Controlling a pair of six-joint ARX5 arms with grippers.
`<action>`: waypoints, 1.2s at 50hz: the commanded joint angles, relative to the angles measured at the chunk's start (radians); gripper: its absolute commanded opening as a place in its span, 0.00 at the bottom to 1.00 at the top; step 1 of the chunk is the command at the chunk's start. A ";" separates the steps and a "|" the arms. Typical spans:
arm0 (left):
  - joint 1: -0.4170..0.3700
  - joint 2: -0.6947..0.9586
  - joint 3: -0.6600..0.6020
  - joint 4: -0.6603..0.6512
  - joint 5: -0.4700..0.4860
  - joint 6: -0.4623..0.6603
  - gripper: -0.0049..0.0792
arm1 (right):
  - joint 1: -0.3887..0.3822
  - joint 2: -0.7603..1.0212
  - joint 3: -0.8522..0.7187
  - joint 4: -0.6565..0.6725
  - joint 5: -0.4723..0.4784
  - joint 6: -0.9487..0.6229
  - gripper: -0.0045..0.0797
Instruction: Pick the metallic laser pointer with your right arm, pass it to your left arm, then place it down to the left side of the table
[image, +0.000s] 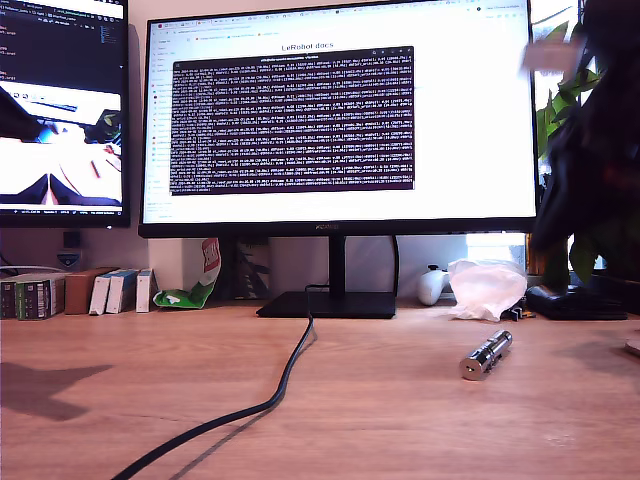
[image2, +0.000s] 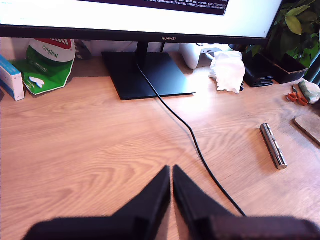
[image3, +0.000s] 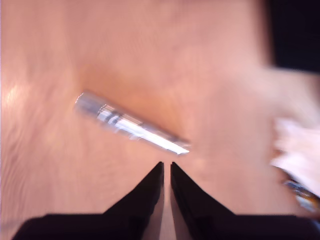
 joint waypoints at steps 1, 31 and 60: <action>-0.006 -0.002 0.011 0.011 -0.002 0.005 0.03 | 0.029 0.037 0.052 -0.026 0.004 -0.010 0.06; -0.006 -0.002 0.011 0.010 -0.002 0.005 0.03 | 0.122 0.221 0.133 -0.111 0.005 -0.140 0.56; -0.006 -0.002 0.011 0.011 -0.021 0.005 0.03 | 0.125 0.273 0.133 -0.125 -0.021 -0.267 0.54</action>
